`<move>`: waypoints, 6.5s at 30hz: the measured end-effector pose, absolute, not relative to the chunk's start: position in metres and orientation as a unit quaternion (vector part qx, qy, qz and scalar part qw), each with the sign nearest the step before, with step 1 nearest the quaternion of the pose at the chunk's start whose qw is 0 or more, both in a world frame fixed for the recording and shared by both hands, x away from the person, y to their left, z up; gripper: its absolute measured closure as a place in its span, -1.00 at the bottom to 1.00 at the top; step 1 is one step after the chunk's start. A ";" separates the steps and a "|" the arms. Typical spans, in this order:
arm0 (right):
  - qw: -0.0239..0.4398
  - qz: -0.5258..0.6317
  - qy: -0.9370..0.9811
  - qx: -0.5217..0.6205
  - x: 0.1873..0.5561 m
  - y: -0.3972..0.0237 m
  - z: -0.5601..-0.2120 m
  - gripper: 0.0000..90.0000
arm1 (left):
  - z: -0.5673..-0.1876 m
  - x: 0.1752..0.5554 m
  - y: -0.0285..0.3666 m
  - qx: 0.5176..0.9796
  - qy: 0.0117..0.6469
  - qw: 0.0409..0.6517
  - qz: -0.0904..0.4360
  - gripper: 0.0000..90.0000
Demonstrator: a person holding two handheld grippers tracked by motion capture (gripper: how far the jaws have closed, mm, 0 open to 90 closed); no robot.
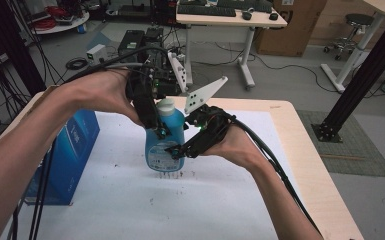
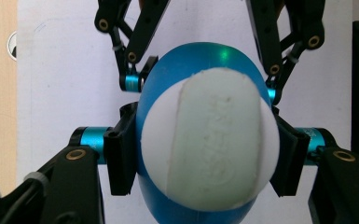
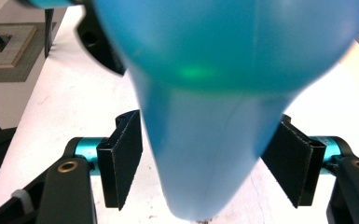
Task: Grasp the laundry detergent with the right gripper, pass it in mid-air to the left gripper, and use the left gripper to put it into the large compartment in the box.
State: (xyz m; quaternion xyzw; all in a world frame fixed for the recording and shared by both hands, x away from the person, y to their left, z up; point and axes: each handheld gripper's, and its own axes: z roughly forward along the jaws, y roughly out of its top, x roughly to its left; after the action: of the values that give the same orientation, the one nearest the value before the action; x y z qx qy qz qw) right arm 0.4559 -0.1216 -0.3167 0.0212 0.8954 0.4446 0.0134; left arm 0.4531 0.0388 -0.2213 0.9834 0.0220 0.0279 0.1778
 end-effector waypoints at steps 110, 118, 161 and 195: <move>0.114 0.155 0.963 0.191 0.425 -0.240 -0.344 -0.71 | -0.271 0.424 0.278 0.960 0.262 0.085 0.054 -0.16; 0.115 0.153 0.962 0.193 0.425 -0.240 -0.345 -0.71 | -0.277 0.425 0.277 0.958 0.267 0.093 0.058 -0.16; 0.112 0.152 0.962 0.196 0.423 -0.241 -0.346 -0.71 | -0.247 0.420 0.268 0.955 0.272 0.077 0.091 -0.44; 0.117 0.149 0.961 0.199 0.416 -0.239 -0.344 -0.71 | -0.220 0.422 0.096 0.987 0.102 0.090 0.089 -0.65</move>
State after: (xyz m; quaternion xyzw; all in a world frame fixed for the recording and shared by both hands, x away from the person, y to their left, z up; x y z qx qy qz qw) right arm 0.4163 -0.2387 -0.3439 0.1991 0.9614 0.1494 0.1175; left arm 0.4217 0.0956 -0.2203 0.9867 0.1022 0.0889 0.0902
